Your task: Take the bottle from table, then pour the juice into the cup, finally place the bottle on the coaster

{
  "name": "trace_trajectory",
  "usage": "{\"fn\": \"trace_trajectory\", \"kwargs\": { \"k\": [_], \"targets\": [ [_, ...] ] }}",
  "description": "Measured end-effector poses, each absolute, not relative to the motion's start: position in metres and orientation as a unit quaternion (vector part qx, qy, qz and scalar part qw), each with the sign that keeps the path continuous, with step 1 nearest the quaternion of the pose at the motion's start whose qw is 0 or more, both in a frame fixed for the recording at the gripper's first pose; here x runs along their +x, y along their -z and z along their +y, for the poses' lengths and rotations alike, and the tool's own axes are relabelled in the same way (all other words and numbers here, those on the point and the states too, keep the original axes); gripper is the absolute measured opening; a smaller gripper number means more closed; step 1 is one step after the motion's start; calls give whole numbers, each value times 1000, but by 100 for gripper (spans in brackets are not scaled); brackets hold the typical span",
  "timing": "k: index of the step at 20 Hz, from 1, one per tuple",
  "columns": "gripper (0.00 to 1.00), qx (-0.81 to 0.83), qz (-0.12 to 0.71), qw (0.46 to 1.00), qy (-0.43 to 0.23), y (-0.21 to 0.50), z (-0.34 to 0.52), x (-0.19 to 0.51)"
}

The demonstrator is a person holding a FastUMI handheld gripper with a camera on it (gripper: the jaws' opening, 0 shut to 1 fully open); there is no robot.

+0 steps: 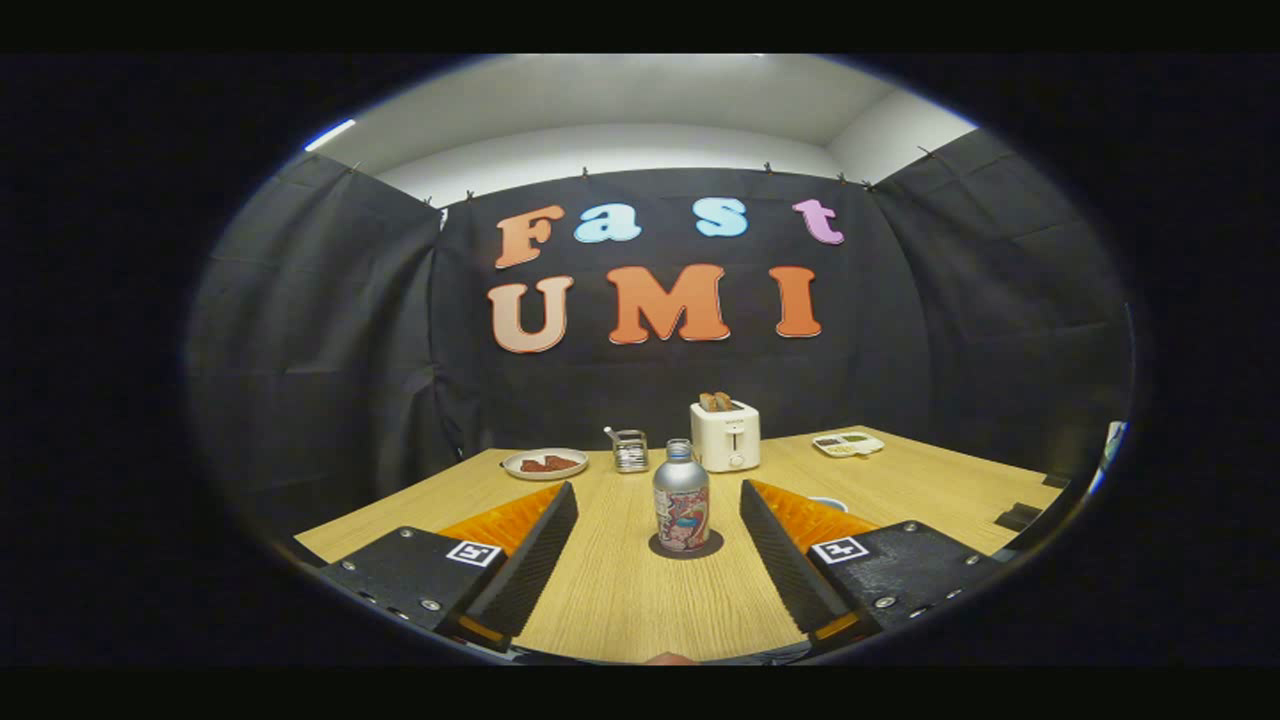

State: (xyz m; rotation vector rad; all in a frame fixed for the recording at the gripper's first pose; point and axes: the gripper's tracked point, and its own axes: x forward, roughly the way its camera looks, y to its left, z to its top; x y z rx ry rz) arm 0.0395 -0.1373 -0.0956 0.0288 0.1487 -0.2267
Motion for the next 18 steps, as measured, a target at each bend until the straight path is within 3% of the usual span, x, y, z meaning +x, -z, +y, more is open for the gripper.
{"fn": "trace_trajectory", "kwargs": {
  "k": [18],
  "targets": [
    [97,-9,11,996,89,25,-71,-17]
  ]
}}
